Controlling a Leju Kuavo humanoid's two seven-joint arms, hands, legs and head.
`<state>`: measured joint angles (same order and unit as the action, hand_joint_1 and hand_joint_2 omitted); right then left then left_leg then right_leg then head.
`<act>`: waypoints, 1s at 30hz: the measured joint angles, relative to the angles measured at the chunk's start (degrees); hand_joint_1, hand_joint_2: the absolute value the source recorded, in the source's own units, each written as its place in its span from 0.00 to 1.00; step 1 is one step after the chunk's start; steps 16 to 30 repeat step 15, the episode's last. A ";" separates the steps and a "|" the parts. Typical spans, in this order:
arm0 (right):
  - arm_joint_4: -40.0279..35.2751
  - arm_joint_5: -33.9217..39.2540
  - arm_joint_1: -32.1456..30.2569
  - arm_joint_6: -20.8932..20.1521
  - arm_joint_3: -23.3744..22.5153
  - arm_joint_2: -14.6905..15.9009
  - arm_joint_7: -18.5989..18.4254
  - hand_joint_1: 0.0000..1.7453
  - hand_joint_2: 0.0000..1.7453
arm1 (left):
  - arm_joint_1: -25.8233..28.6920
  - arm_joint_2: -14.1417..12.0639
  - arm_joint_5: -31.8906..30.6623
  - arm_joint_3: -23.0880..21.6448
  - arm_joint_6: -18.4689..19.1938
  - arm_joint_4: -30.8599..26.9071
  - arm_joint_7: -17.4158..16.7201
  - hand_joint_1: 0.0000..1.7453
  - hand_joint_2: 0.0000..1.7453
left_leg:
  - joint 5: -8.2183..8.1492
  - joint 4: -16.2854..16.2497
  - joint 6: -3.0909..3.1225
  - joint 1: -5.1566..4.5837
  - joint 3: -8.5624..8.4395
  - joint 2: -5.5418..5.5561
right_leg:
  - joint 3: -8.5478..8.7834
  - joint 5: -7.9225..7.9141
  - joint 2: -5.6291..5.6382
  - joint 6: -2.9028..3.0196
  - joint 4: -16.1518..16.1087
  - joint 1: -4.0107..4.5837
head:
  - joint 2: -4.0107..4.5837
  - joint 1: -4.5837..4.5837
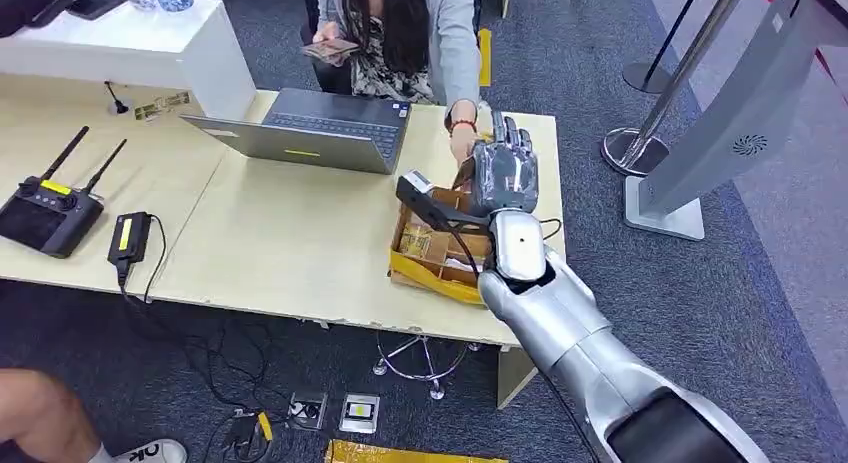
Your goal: Pass the card to the sensor for recognition and then transmit it.
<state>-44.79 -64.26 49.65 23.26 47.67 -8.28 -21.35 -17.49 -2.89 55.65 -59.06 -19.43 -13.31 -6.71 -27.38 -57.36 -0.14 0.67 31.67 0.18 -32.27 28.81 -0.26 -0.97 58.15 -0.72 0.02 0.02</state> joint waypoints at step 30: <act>3.63 -0.55 1.53 2.43 0.09 -1.57 0.70 0.00 0.00 | 0.04 0.00 0.42 0.00 0.04 0.02 0.13 0.00 0.00 | 0.00 0.00 0.00 0.00 0.00 0.00 | 0.00 0.00 -0.01 0.00 0.00 0.00 | 0.00 0.00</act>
